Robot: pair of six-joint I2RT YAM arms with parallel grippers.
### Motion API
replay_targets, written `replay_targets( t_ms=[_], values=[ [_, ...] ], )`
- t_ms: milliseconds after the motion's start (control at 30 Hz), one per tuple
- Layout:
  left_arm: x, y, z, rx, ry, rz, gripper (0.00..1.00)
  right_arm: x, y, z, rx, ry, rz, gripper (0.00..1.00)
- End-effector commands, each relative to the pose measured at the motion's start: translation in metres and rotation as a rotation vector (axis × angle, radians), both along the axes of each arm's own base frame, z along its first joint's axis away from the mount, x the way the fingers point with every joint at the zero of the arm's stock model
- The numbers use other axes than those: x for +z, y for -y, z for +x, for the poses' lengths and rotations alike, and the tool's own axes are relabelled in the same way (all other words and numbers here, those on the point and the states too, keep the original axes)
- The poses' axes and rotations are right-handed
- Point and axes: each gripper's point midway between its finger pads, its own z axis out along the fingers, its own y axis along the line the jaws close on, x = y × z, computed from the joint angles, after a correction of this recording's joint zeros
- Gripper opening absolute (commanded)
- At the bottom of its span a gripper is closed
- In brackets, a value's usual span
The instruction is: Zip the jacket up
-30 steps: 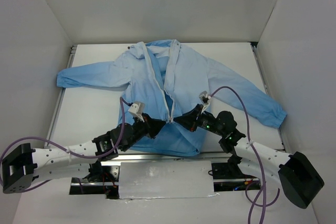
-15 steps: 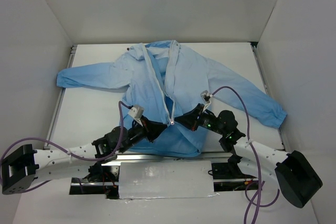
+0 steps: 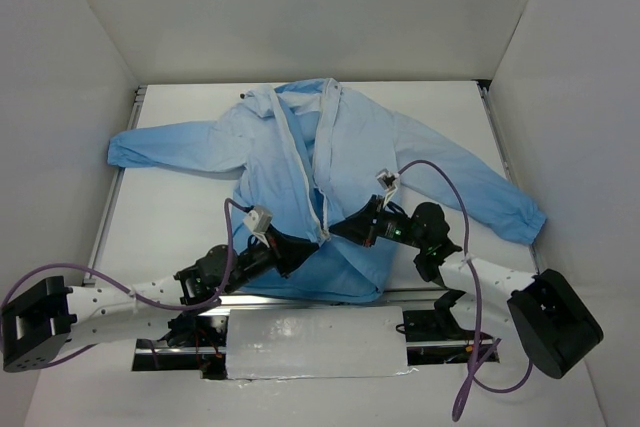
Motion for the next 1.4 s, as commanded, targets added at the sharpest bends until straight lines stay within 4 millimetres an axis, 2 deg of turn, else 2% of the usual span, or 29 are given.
replay_targets(
  t_ms=[0,133,267,300,333,400,467,567,600,633,733,967,1000,1067,1100,1133,1233,1367],
  values=[
    [0.013,0.008,-0.019,-0.116,0.067,-0.028,0.00,0.047,-0.005,0.008,0.018,0.105,0.107,0.00],
    [0.005,0.009,-0.012,-0.092,0.044,0.027,0.00,0.044,-0.004,0.000,0.047,0.110,0.093,0.00],
    [-0.001,0.003,0.003,0.002,0.003,0.061,0.01,0.039,-0.001,-0.011,0.057,0.116,0.084,0.00],
    [-0.001,0.003,0.004,0.007,0.002,0.061,0.05,0.036,0.000,-0.013,0.060,0.110,0.079,0.00],
    [0.002,0.004,0.005,0.011,0.003,0.054,0.14,0.035,-0.001,-0.016,0.068,0.106,0.080,0.00],
    [0.004,0.007,0.006,0.007,0.011,0.050,0.18,0.032,-0.001,-0.020,0.073,0.102,0.078,0.00],
    [0.007,0.011,0.007,0.001,0.018,0.039,0.26,0.029,0.000,-0.021,0.069,0.099,0.070,0.00],
    [0.015,0.017,0.005,-0.027,0.037,0.008,0.45,0.022,0.001,-0.021,0.059,0.090,0.054,0.00],
    [0.017,0.018,0.004,-0.030,0.040,-0.001,0.45,0.021,0.001,-0.020,0.058,0.088,0.053,0.00],
    [0.018,0.018,0.004,-0.033,0.044,-0.008,0.54,0.020,0.001,-0.021,0.061,0.087,0.052,0.00],
    [0.024,0.018,0.005,-0.030,0.056,-0.034,0.59,0.019,0.001,-0.021,0.061,0.084,0.053,0.00],
    [0.026,0.015,0.007,-0.018,0.059,-0.060,0.57,0.020,0.000,-0.026,0.080,0.093,0.064,0.00],
    [0.023,0.015,0.008,-0.014,0.055,-0.059,0.55,0.021,0.000,-0.027,0.086,0.092,0.069,0.00],
    [0.023,0.014,0.009,-0.008,0.050,-0.069,0.48,0.020,0.000,-0.029,0.094,0.092,0.070,0.00],
    [0.021,0.014,0.009,-0.010,0.048,-0.069,0.40,0.020,0.000,-0.029,0.096,0.089,0.071,0.00],
    [0.022,0.014,0.009,-0.010,0.051,-0.077,0.36,0.019,0.001,-0.029,0.094,0.088,0.071,0.00],
    [0.022,0.014,0.009,-0.012,0.048,-0.080,0.27,0.018,0.001,-0.029,0.092,0.089,0.068,0.00],
    [0.023,0.010,0.009,0.001,0.050,-0.081,0.07,0.015,0.002,-0.027,0.078,0.092,0.051,0.00]
  ],
)
